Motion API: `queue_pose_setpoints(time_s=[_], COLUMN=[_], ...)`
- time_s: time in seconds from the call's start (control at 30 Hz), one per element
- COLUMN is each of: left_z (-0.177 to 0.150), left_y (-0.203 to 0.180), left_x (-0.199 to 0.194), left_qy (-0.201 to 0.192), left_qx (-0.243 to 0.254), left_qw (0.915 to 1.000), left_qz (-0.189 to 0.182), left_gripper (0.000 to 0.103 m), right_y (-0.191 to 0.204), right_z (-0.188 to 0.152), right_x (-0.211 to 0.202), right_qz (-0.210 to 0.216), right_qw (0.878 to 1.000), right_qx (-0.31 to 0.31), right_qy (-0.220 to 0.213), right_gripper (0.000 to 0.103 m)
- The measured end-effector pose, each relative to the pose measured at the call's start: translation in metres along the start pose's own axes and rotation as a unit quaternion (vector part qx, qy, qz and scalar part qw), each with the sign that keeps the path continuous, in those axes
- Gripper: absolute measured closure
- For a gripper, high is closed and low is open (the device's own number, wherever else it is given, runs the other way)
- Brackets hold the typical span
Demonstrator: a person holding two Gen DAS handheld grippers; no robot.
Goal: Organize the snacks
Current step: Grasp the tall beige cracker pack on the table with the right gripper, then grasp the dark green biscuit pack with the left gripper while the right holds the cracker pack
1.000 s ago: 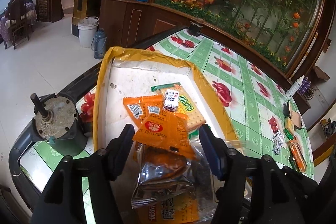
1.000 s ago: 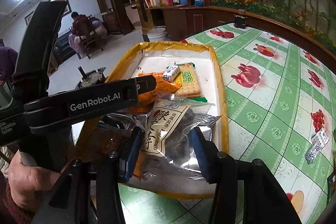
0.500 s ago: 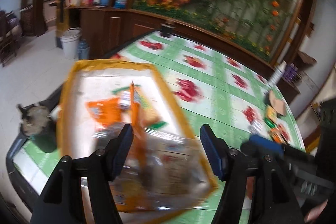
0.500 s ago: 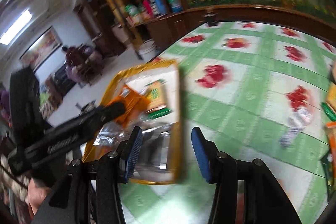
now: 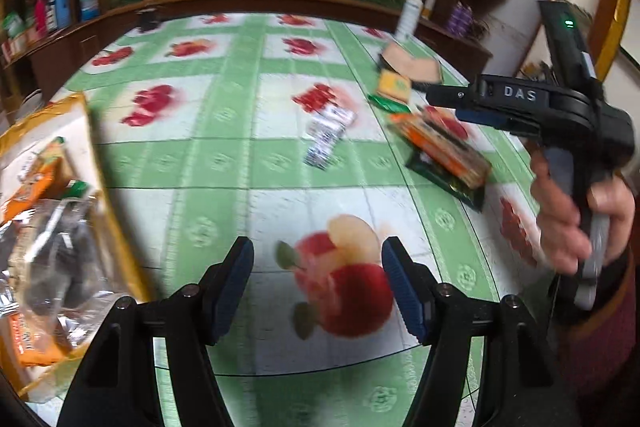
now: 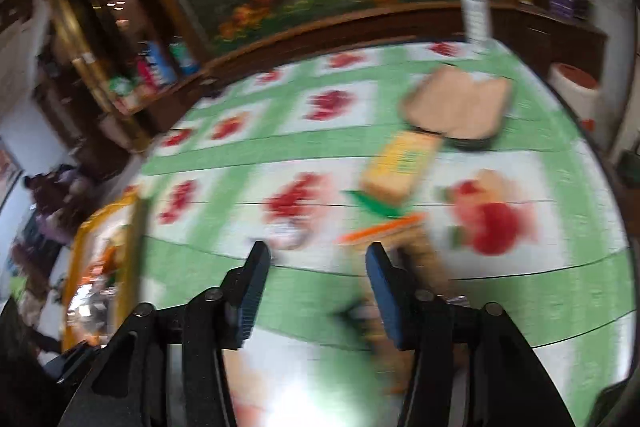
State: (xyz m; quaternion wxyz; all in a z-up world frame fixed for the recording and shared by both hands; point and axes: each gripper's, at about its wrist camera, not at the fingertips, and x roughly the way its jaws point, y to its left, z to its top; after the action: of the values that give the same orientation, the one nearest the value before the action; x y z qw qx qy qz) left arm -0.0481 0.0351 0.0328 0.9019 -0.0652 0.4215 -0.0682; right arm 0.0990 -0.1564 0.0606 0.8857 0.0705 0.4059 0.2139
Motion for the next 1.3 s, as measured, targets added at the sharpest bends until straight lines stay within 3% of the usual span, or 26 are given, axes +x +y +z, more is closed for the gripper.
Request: queue_pose_setpoints(time_s=[0.13, 0.27, 0.4, 0.6, 0.73, 0.83, 0.9, 0.93, 0.97, 1.03, 1.17, 1.3], left_z=[-0.003, -0.003, -0.003, -0.003, -0.003, 0.000, 0.002, 0.004, 0.005, 0.006, 0.007, 0.009], left_y=[-0.003, 0.002, 0.008, 0.008, 0.009, 0.012, 0.015, 0.017, 0.019, 0.022, 0.013, -0.021], left_x=[0.009, 0.010, 0.009, 0.009, 0.009, 0.008, 0.008, 0.008, 0.008, 0.009, 0.011, 0.015], left_qy=[0.013, 0.014, 0.016, 0.018, 0.017, 0.016, 0.014, 0.013, 0.012, 0.013, 0.014, 0.016], left_qx=[0.003, -0.003, -0.007, -0.006, -0.007, -0.012, -0.014, -0.016, -0.019, -0.024, -0.010, 0.055], left_qw=[0.9999, 0.9999, 0.9998, 0.9998, 0.9998, 0.9997, 0.9996, 0.9996, 0.9994, 0.9993, 0.9998, 0.9972], left_qz=[0.001, 0.004, 0.006, 0.008, 0.010, 0.013, 0.018, 0.021, 0.024, 0.024, 0.003, -0.047], left_gripper=[0.037, 0.037, 0.037, 0.037, 0.037, 0.037, 0.037, 0.037, 0.037, 0.037, 0.037, 0.037], right_y=[-0.036, -0.046, -0.036, -0.019, -0.016, -0.004, 0.008, 0.014, 0.018, 0.016, -0.004, -0.027], right_z=[0.001, -0.005, -0.009, -0.017, -0.019, -0.024, -0.030, -0.032, -0.033, -0.028, -0.016, -0.010], right_x=[0.012, 0.026, 0.029, 0.038, 0.039, 0.037, 0.037, 0.037, 0.035, 0.027, 0.006, 0.003], right_qz=[-0.037, -0.037, -0.040, -0.096, -0.111, -0.092, -0.056, -0.022, 0.038, 0.097, 0.058, 0.066], right_qw=[0.999, 0.996, 0.996, 0.989, 0.986, 0.986, 0.986, 0.986, 0.985, 0.985, 0.995, 0.996], right_qx=[-0.002, -0.017, -0.043, -0.096, -0.104, -0.120, -0.135, -0.136, -0.123, -0.090, -0.059, 0.007], right_qy=[0.036, 0.074, 0.073, 0.064, 0.062, 0.071, 0.083, 0.095, 0.112, 0.110, 0.051, 0.055], right_gripper=[0.041, 0.038, 0.037, 0.037, 0.045, 0.045, 0.045, 0.045, 0.045, 0.045, 0.045, 0.045])
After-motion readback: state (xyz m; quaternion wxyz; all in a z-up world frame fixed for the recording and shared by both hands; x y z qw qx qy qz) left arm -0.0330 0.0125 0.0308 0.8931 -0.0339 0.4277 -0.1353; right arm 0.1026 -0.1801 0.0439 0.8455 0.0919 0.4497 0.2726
